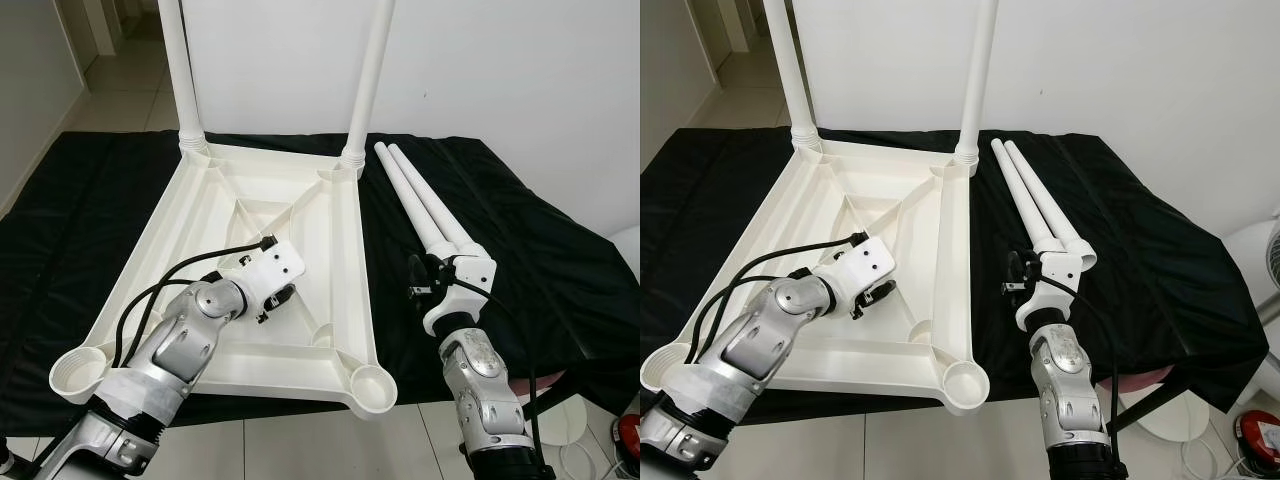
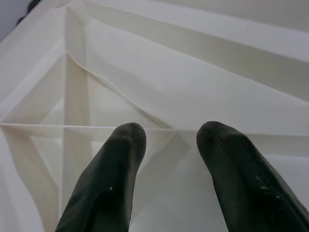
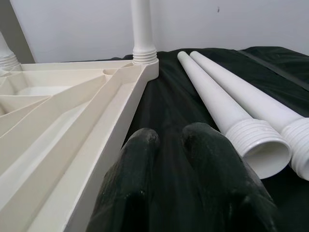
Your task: Building children table
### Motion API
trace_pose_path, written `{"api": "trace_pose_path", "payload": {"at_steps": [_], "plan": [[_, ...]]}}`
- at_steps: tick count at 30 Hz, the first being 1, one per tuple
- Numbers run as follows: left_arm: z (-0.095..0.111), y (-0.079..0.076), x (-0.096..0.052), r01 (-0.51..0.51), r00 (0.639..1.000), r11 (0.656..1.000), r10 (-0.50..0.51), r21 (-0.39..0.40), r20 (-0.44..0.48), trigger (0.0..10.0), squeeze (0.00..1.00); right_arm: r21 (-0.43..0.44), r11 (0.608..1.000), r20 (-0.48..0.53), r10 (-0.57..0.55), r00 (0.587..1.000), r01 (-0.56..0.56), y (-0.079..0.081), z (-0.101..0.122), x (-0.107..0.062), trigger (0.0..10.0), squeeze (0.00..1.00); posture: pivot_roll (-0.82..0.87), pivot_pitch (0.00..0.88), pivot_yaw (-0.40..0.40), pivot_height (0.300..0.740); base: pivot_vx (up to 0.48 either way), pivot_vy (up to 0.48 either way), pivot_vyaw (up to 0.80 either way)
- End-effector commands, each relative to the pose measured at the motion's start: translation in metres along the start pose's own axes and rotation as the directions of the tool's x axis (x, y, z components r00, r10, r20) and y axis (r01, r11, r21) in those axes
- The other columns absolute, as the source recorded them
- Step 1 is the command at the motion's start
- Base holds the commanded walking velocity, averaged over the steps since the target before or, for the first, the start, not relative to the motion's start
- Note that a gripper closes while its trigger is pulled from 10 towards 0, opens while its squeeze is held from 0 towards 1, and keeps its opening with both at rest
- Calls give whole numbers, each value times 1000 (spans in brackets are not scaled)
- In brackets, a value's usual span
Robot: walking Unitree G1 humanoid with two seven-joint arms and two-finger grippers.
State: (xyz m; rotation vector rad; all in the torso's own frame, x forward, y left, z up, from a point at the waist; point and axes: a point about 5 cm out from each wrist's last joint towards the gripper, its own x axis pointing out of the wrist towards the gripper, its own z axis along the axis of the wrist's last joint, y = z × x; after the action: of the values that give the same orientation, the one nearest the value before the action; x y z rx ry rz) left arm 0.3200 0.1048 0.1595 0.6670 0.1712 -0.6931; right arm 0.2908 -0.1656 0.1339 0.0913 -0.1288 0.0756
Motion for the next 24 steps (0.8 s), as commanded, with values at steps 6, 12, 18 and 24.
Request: {"api": "trace_pose_path", "payload": {"at_steps": [6, 12, 18, 24], "plan": [[28, 17, -32, 109, 946, 991, -80, -77, 313, 10000, 0, -5, 1000, -13, -21, 1000, 21, -6, -3, -4, 10000, 0, -51, 0, -47, 740, 0, 0, 0], [34, -3, -48, 331, 870, 941, -275, -70, 409, 10000, 0, -13, 1000, -16, -14, 1000, 14, -7, -3, -3, 10000, 0, -47, 0, -51, 740, 0, 0, 0], [26, -34, -54, 494, 815, 870, -462, -2, 351, 10000, 0, -36, 999, -21, -14, 1000, 14, -15, -3, -4, 10000, 0, -46, 0, -54, 740, 0, 0, 0], [13, -46, -59, 548, 800, 836, -525, 3, 289, 10000, 0, -53, 998, -29, -26, 999, 24, -22, -4, -7, 10000, 0, -46, 0, -52, 740, 0, 0, 0]]}}
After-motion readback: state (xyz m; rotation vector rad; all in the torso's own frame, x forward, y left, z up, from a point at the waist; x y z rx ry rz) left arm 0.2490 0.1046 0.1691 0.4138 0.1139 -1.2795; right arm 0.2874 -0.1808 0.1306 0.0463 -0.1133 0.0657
